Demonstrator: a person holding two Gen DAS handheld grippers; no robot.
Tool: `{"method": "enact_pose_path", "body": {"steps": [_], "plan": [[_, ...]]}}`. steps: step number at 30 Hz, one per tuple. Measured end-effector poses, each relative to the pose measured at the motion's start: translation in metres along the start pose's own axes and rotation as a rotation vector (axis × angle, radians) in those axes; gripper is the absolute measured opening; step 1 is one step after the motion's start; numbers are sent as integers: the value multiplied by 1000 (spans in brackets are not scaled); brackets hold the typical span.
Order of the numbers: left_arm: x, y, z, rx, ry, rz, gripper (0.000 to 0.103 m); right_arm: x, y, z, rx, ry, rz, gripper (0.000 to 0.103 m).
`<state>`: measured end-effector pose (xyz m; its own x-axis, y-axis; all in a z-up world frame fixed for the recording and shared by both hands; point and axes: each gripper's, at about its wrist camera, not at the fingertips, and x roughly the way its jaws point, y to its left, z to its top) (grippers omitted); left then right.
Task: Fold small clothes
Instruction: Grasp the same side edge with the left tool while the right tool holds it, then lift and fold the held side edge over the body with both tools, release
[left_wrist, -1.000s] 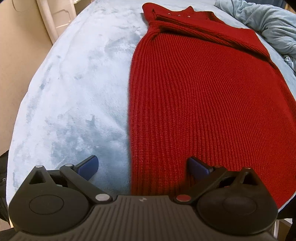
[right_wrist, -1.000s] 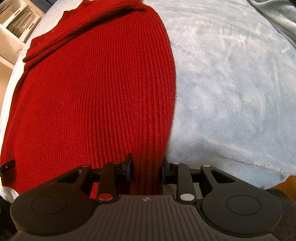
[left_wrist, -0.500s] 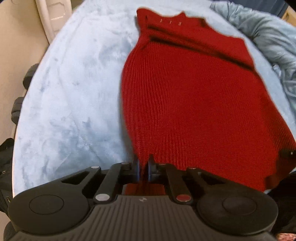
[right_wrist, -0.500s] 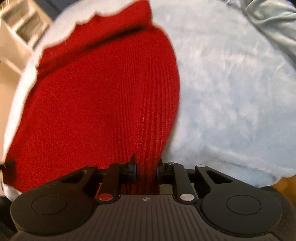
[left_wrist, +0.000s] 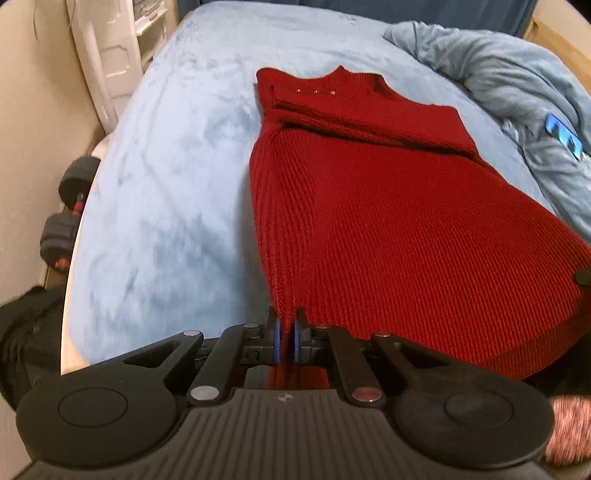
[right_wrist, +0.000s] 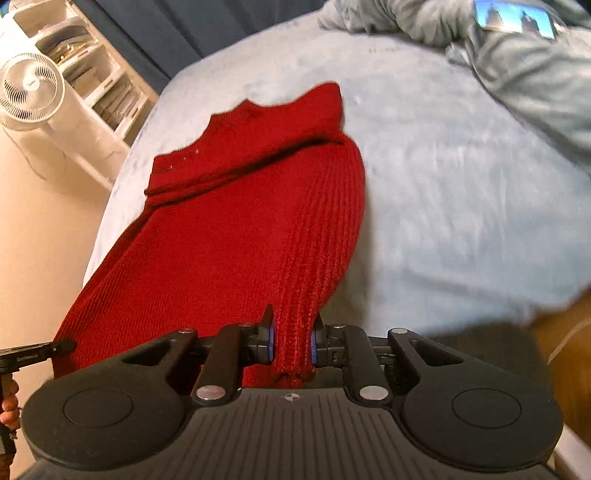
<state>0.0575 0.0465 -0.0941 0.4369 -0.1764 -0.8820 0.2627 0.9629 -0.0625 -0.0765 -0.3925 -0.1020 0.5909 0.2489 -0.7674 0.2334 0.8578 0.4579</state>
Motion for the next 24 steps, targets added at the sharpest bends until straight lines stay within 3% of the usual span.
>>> {"method": "enact_pose_path", "body": {"steps": [5,8,11,15,18,20,22,24], "plan": [[-10,11,-39,-51,53,-38,7,-14,-11,-27,99,73,11,17],[-7,16,-30,-101,73,-38,6,-13,-12,-12,142,99,21,17],[-11,15,-1,-116,58,-53,6,-10,-5,24,152,112,40,17],[-11,17,77,-101,11,-51,6,-4,3,110,160,84,90,17],[8,19,167,-77,-40,-23,7,19,21,195,112,18,78,17],[35,24,233,-124,-68,-20,9,50,27,254,142,-32,45,19],[64,41,291,-238,-130,29,23,83,25,301,179,-93,2,40],[82,53,333,-318,-221,165,79,104,18,327,200,-183,-59,62]]}}
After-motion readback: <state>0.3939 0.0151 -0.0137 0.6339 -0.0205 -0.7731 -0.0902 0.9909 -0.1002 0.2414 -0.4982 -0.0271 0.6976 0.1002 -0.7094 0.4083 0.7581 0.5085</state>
